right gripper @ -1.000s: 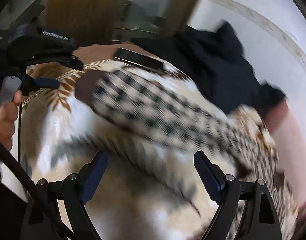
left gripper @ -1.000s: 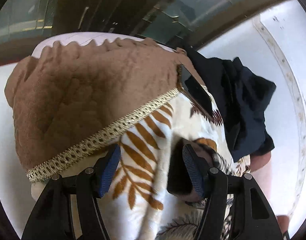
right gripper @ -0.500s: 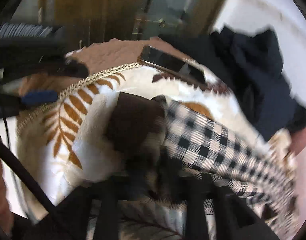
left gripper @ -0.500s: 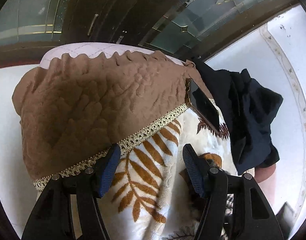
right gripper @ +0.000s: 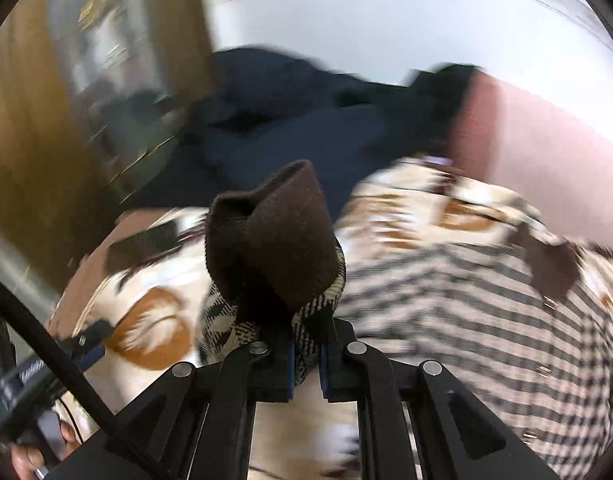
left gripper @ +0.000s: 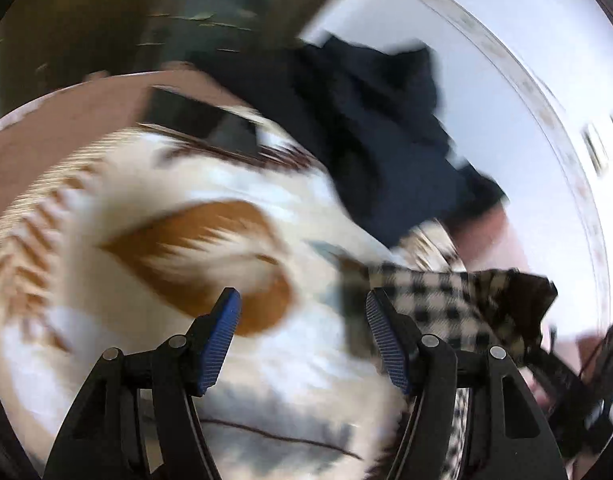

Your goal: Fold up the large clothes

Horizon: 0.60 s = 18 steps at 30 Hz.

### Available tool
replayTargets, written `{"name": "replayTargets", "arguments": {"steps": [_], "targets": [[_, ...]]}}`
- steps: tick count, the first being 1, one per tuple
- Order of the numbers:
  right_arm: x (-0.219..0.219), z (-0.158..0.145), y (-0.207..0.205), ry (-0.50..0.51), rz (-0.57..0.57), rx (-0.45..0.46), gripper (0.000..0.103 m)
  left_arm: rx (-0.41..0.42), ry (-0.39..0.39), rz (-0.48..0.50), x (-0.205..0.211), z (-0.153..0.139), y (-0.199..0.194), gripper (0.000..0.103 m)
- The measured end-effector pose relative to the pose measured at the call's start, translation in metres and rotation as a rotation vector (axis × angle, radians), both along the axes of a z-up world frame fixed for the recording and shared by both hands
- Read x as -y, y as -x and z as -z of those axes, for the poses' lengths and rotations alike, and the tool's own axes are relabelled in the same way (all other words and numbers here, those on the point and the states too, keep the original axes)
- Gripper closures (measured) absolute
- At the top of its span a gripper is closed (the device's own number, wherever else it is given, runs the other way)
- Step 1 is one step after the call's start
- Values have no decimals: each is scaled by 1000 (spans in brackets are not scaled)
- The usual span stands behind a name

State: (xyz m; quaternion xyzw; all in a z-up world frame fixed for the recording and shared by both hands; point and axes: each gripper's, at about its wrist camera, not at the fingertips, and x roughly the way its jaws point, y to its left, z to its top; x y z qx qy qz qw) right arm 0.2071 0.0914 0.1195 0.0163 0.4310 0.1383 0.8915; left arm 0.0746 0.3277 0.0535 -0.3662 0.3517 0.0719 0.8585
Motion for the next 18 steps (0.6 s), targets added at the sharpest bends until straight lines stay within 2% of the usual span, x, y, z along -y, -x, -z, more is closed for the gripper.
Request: {"name": "replayTargets", "arguments": {"steps": [4, 7, 9, 12, 16, 18], "targets": [[80, 3, -3, -12, 124, -13, 94, 28, -3, 174, 54, -3, -22, 37], [138, 10, 4, -3, 217, -20, 94, 49, 83, 295, 89, -1, -32, 36], [171, 11, 9, -20, 268, -21, 94, 56, 127, 339, 106, 1, -38, 35], [210, 10, 16, -34, 323, -14, 94, 69, 106, 388, 137, -1, -47, 35], [245, 21, 22, -35, 367, -36, 94, 61, 21, 510, 190, 0, -62, 35], [260, 28, 26, -55, 381, -51, 94, 51, 34, 569, 205, 5, -69, 35]]}}
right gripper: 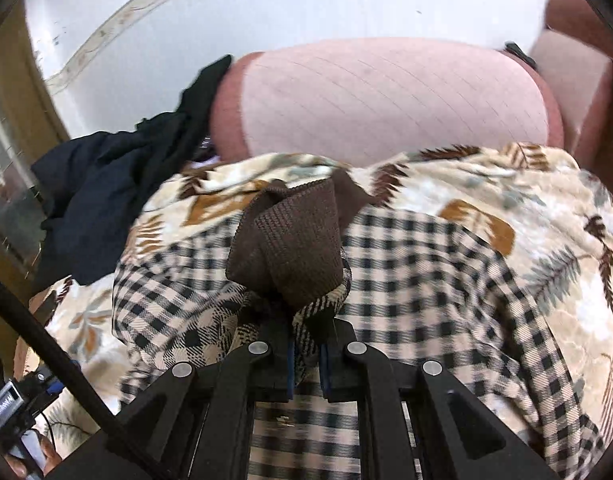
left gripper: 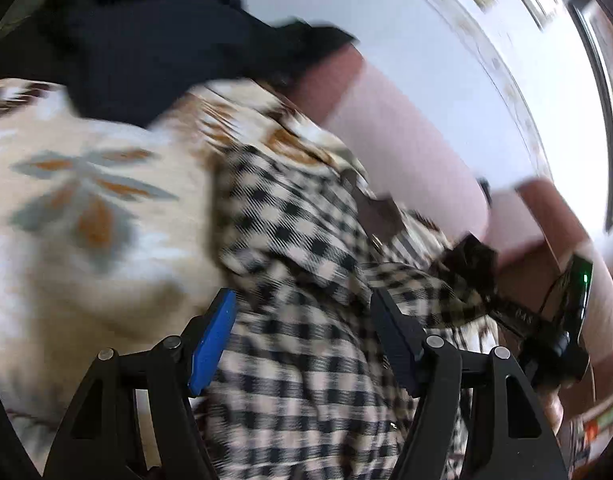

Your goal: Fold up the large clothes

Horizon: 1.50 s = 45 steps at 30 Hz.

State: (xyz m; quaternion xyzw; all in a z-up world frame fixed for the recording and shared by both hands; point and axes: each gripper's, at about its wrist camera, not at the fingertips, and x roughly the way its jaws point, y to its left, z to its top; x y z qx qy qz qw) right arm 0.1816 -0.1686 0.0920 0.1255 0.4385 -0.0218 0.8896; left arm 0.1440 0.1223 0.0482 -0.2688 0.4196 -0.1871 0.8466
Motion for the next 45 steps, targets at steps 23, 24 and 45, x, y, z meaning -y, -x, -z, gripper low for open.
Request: {"name": "replayTargets", "arguments": {"steps": [23, 24, 45], "targets": [[59, 42, 40, -117, 64, -34, 93, 25, 23, -258, -38, 5, -40, 31], [63, 51, 42, -129, 77, -48, 93, 7, 36, -247, -38, 8, -39, 31], [87, 55, 44, -249, 79, -49, 92, -159, 179, -9, 28, 71, -56, 45]]}}
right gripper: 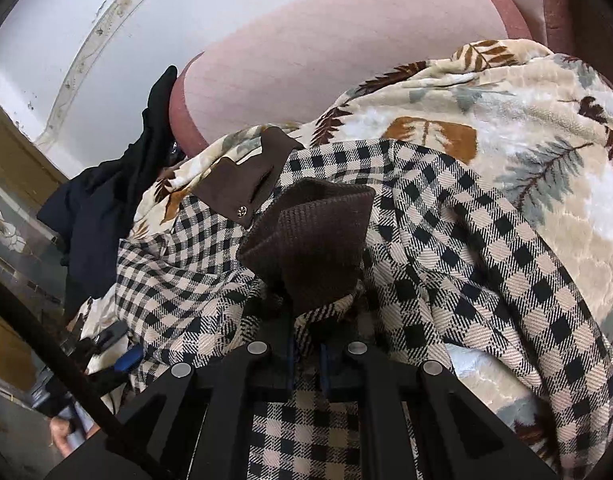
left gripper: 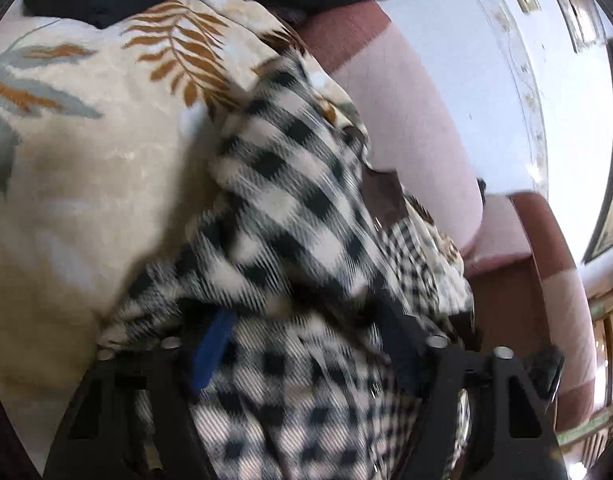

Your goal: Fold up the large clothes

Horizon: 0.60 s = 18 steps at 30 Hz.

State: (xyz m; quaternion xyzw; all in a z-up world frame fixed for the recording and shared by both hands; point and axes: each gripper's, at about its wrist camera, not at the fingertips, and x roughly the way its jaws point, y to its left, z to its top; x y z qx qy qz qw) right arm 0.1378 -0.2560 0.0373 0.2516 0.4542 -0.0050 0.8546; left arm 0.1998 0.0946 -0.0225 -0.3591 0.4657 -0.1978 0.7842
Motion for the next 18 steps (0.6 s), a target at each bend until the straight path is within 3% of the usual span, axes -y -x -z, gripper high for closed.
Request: {"name": "replayTargets", "arguments": {"steps": [1, 2, 3, 4, 5, 9, 15, 18], "targets": [[2, 4, 4, 15, 10, -12, 89, -13, 21, -11, -4, 2, -3, 57], [3, 6, 6, 30, 20, -24, 79, -26, 49, -22, -9, 4, -5, 73], [6, 7, 9, 47, 33, -35, 64, -33, 66, -25, -13, 4, -6, 81], [10, 5, 16, 72, 55, -29, 57, -32, 66, -25, -16, 2, -6, 90], [14, 1, 20, 88, 72, -17, 48, -22, 61, -26, -19, -3, -4, 92], [27, -14, 34, 125, 114, 23, 43, 18, 16, -23, -19, -26, 9, 95], [14, -9, 19, 156, 41, 6, 42, 60, -112, -37, -25, -46, 25, 98], [6, -11, 19, 187, 69, 27, 42, 49, -121, -50, -29, -45, 24, 98]]}}
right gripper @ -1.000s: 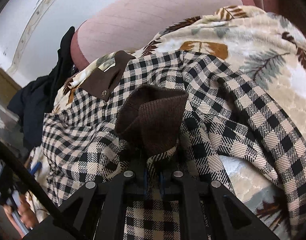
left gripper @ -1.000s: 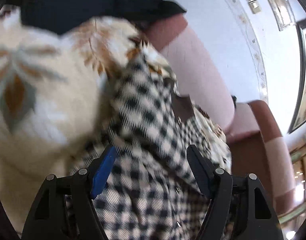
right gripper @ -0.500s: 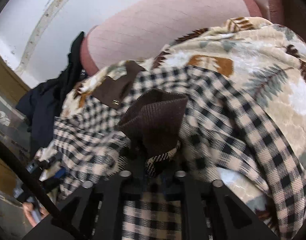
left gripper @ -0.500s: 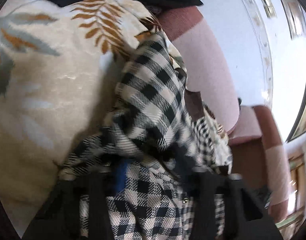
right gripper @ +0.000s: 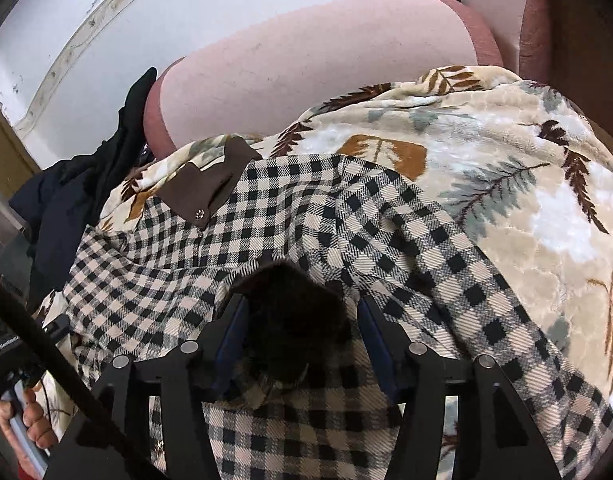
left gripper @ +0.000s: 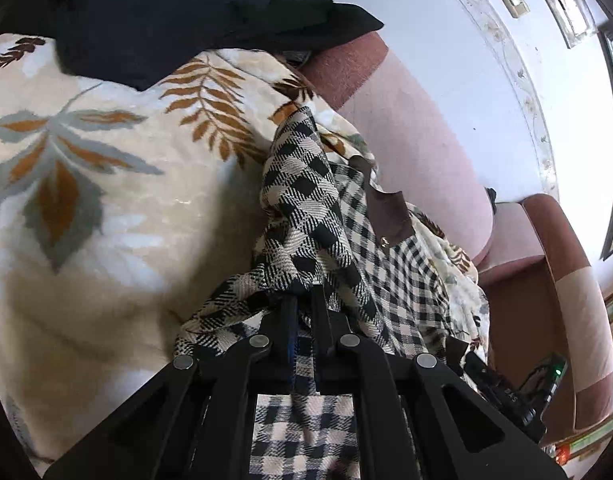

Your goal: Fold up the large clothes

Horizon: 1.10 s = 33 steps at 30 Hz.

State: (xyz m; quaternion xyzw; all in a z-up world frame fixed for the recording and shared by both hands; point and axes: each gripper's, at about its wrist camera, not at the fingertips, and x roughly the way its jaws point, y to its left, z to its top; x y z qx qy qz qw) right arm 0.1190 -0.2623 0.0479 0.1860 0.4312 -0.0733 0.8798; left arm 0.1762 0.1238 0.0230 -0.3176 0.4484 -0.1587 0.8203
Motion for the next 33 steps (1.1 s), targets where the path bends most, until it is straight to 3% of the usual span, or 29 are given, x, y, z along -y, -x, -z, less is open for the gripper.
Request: {"name": "replayTargets", "arguments": {"steps": [5, 10, 11, 12, 13, 19, 21, 26, 28, 31, 33], "targets": [[-30, -16, 13, 121, -71, 75, 42, -32, -19, -18, -1, 6, -3, 98], [-54, 8, -13, 210, -198, -16, 43, -29, -63, -21, 2, 7, 1, 98], [-55, 16, -19, 220, -211, -42, 55, -29, -67, -21, 2, 7, 1, 98], [-55, 24, -25, 212, -228, -77, 91, -29, -70, -21, 2, 7, 1, 98], [-53, 28, -29, 190, -234, -107, 96, -28, -69, -22, 2, 6, 1, 98], [-3, -21, -22, 92, -86, 23, 97, 20, -76, -50, -3, -10, 6, 98], [12, -24, -25, 60, -45, 30, 97, 14, -79, -39, -1, -9, 6, 98], [18, 12, -25, 39, -12, -66, 97, -93, -161, -39, 11, 18, 4, 98], [22, 32, -19, 21, 0, -111, 96, -158, -164, -36, 13, 34, 2, 96], [29, 42, -9, 20, 12, -135, 94, -186, -147, -42, 9, 38, 3, 92], [39, 37, 0, 12, 39, -129, 73, -182, -145, -56, 2, 31, 5, 87]]}}
